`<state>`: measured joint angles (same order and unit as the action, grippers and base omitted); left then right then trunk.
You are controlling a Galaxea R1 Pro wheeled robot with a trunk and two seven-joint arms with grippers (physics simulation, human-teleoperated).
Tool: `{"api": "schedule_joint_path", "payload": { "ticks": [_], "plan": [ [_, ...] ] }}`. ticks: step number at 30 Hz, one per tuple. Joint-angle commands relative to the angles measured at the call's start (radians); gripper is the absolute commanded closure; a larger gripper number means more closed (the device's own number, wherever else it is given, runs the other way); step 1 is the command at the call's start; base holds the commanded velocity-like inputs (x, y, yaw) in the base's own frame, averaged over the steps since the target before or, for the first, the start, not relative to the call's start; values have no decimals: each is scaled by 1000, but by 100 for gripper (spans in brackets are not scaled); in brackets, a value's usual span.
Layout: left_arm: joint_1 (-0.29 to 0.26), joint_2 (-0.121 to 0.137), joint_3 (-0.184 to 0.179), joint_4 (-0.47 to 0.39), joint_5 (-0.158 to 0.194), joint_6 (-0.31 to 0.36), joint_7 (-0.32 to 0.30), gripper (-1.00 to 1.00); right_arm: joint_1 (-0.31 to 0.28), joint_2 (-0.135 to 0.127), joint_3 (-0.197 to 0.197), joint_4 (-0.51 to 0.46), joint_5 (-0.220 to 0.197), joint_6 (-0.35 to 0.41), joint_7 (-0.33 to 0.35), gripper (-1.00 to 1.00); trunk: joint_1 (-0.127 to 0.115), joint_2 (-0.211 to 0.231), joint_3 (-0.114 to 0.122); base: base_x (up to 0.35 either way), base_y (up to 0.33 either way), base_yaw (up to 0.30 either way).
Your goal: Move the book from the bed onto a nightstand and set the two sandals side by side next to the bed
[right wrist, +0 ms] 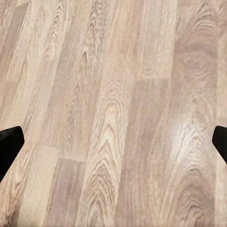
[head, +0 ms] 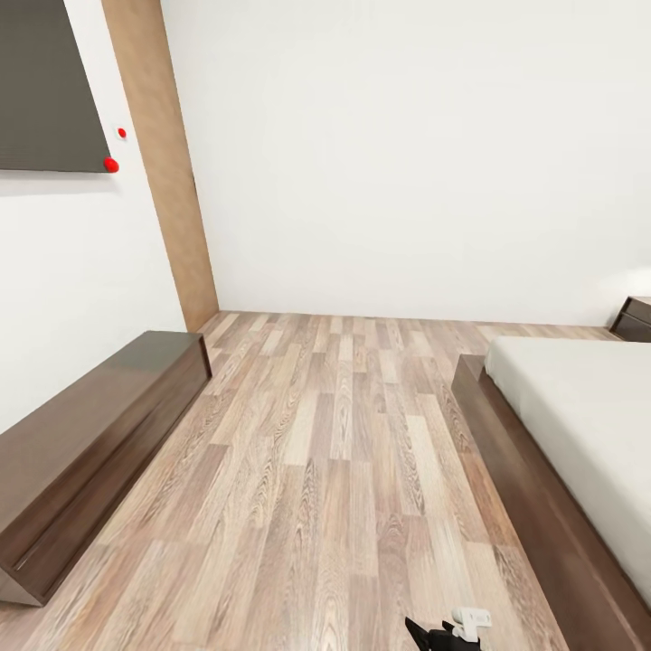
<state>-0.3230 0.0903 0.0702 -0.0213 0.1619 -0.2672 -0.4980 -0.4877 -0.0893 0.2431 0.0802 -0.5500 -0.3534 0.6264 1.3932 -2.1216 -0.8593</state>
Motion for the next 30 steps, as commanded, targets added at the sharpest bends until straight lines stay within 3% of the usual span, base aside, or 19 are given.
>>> {"api": "schedule_joint_path", "payload": {
  "ticks": [1, 8, 30],
  "plan": [
    [-1, 0, 6, 2, 2, 0, -7, -100, -2, 0, 8, 4, -9, -5, 6, -100, 0, 0, -1, 0, 0, 0],
    [-1, 0, 6, 1, 2, 0, -7, -100, -2, 0, 8, 4, -8, -4, 8, -100, 0, 0, 1, 0, 0, -165],
    [-1, 0, 6, 2, 2, 0, -7, -100, -2, -1, 8, 4, -8, -4, 10, -100, 0, 0, 10, 0, 0, -279]
  ]
}}
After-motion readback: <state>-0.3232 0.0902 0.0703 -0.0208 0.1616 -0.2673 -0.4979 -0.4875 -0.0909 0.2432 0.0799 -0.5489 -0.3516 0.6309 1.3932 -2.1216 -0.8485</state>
